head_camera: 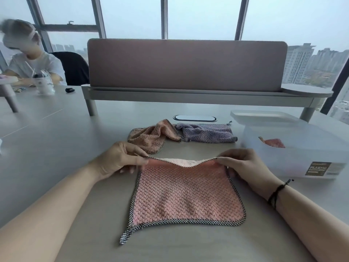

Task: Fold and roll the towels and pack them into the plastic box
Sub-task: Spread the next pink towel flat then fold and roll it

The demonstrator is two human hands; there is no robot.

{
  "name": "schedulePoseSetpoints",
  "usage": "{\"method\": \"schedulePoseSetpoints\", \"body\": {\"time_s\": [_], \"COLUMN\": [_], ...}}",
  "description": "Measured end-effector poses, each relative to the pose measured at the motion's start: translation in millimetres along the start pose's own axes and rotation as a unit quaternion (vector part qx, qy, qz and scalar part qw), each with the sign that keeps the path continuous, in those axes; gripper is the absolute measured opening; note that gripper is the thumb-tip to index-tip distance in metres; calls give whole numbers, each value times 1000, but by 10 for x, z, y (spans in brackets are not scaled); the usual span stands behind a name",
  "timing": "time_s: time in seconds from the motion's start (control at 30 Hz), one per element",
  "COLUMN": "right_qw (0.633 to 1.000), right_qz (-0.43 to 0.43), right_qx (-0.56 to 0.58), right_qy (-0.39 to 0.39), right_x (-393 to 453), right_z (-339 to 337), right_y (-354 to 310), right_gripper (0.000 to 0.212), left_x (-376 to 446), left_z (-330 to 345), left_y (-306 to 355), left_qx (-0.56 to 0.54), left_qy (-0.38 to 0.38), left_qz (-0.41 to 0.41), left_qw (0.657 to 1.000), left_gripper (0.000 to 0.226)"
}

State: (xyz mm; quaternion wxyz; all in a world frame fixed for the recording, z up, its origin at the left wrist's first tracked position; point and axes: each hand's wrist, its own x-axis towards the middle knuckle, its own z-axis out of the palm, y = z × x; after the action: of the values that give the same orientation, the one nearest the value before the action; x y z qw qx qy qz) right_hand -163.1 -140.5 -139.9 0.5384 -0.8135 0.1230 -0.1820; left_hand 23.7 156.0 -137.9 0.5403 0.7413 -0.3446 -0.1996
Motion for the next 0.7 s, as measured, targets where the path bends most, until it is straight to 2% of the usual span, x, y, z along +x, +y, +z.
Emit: {"method": "schedulePoseSetpoints", "body": {"time_s": [0.07,0.13,0.23,0.27,0.47,0.53,0.7], "right_qw": [1000,997,986,984,978,975,968], "right_qz": [-4,-6,-13,-16,-39,-46,-48], "right_qx": [-25,-78,-165,-179,-204,-216,-246], "right_qy": [-18,-1,11,9,8,9,-1], "right_x": [-43,-32,7,20,59,73,115], "right_z": [-31,-57,-57,-51,-54,-49,-35], "right_y": [-15,31,94,106,132,137,149], "right_gripper": [18,25,13,9,9,8,6], "left_x": [-23,-23,-11,-10,24,21,11], "left_z": [-27,-20,-8,4,62,60,87], "left_y": [21,60,69,67,68,79,102], "left_qx": [52,74,96,108,137,144,175], "left_qy": [-51,-77,-74,-72,-56,-58,-66], "left_qz": [0,-8,-14,-10,-29,-37,-35], "left_qw": [997,994,992,992,989,987,982], "left_gripper": [47,49,66,64,12,11,35]}}
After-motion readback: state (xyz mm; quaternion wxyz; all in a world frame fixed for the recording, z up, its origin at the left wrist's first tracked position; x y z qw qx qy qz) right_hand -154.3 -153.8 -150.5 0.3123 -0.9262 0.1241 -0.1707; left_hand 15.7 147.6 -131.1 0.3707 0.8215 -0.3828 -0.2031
